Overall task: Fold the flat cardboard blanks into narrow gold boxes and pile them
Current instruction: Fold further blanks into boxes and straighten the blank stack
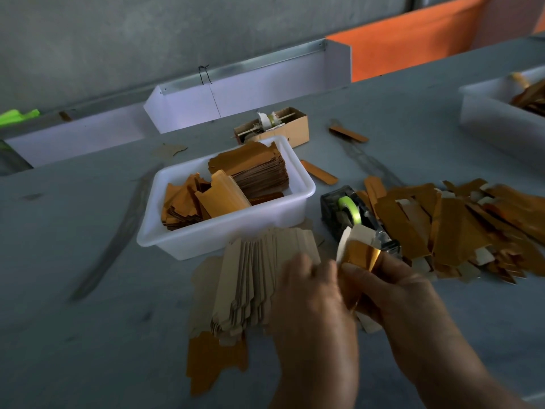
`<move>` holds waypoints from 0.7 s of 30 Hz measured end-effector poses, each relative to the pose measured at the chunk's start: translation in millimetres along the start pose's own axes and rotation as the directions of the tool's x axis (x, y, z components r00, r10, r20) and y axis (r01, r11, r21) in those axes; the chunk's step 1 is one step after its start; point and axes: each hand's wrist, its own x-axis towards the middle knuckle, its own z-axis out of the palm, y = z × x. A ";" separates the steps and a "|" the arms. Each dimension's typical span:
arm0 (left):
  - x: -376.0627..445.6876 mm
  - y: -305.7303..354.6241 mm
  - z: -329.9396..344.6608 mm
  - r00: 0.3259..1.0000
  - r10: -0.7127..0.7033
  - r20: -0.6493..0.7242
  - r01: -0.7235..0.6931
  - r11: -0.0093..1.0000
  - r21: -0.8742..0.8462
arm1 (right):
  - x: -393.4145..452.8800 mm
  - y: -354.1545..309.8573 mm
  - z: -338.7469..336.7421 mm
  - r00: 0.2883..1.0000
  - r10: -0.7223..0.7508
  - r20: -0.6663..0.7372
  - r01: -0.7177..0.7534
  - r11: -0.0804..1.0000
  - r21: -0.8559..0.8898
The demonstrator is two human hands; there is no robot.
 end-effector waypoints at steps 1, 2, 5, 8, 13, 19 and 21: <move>-1.3 4.4 2.1 0.998 0.055 -0.026 -0.051 0.991 0.120 | -1.2 -0.2 0.7 1.000 0.004 0.002 -0.004 1.000 0.000; -3.0 10.4 4.1 0.996 0.092 0.000 -0.090 0.973 0.213 | -2.3 -1.0 1.3 1.000 0.005 0.005 -0.005 1.000 -0.001; -5.5 16.2 10.3 0.984 0.113 0.137 -0.147 0.952 0.267 | -4.7 -1.8 -0.9 1.000 0.008 -0.012 -0.009 1.000 -0.016; -9.8 16.5 16.6 0.984 0.099 0.147 -0.133 0.961 0.243 | -5.6 -1.8 -3.6 1.000 0.030 0.010 -0.030 0.999 -0.012; -5.9 11.3 7.1 0.994 -0.042 0.104 0.054 0.992 -0.113 | 0.4 0.1 -6.3 0.999 0.037 -0.006 -0.037 0.998 0.049; 12.4 -8.5 -3.4 0.812 -0.315 0.492 0.578 0.556 -0.597 | 2.5 -13.3 -11.1 0.997 -0.039 0.072 0.042 0.998 -0.048; 16.6 -9.5 -4.8 0.794 -0.337 0.506 0.608 0.418 -0.675 | 9.0 -23.0 -20.7 0.989 -0.145 0.029 0.148 0.963 -0.224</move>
